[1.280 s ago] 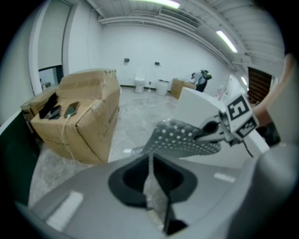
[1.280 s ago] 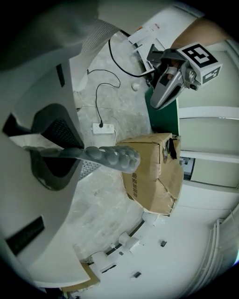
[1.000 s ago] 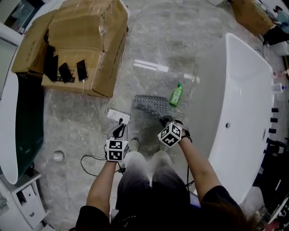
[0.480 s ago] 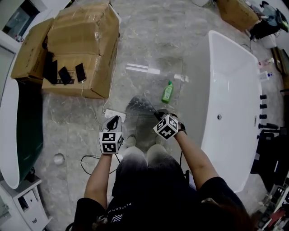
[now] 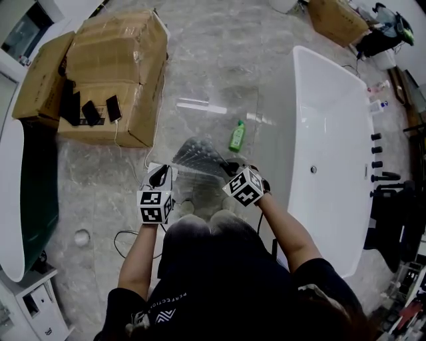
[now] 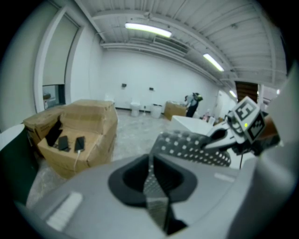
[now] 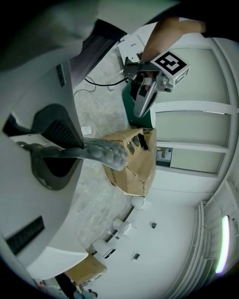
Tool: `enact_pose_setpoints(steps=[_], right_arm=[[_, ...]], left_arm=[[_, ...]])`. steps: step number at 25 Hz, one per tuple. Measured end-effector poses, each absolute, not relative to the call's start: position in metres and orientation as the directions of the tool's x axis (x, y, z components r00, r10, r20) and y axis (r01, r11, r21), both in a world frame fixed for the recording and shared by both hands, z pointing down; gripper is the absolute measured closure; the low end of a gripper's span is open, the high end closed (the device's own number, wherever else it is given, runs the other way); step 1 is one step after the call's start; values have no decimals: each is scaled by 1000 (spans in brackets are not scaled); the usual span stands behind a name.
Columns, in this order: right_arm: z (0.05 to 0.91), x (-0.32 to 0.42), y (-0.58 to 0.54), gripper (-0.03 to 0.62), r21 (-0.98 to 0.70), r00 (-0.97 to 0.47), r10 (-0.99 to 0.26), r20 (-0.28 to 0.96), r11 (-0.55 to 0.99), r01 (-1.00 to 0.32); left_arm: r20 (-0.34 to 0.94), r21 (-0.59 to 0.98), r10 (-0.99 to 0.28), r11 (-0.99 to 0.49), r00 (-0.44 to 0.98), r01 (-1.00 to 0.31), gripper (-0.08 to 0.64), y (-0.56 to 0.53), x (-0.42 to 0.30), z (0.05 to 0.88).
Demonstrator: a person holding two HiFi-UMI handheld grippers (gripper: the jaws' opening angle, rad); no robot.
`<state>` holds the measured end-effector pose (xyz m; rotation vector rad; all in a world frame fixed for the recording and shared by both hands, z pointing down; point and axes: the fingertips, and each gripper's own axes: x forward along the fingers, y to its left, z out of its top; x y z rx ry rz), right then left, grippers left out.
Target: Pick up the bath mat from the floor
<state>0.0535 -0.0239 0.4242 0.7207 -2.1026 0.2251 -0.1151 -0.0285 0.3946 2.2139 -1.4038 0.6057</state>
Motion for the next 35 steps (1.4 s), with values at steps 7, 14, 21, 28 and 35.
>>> enact_pose_setpoints(steps=[7,14,21,28,35], right_arm=[[375,59,-30,584,117,-475,-482,736,781,-613],[333,64,-31,584,142,-492,-535,687,762,-631],[301,68,-30,584,122,-512,-569,644,737,-665],[293,69,-24,584,120,-525,-578,625,735,-667],[292,65,-15,584,110,-538,-571,620,742,-661]], left_arm=[[536,128,-740,-406,407,-905,525,-32,-106,361],[495,129,-766,-403,411,-906,525,-37,-102,331],[432,144,-797,-401,422,-905,526,-44,-98,295],[411,143,-800,-416,437,-898,526,-33,-89,284],[411,150,-800,-414,437,-898,526,-28,-89,285]])
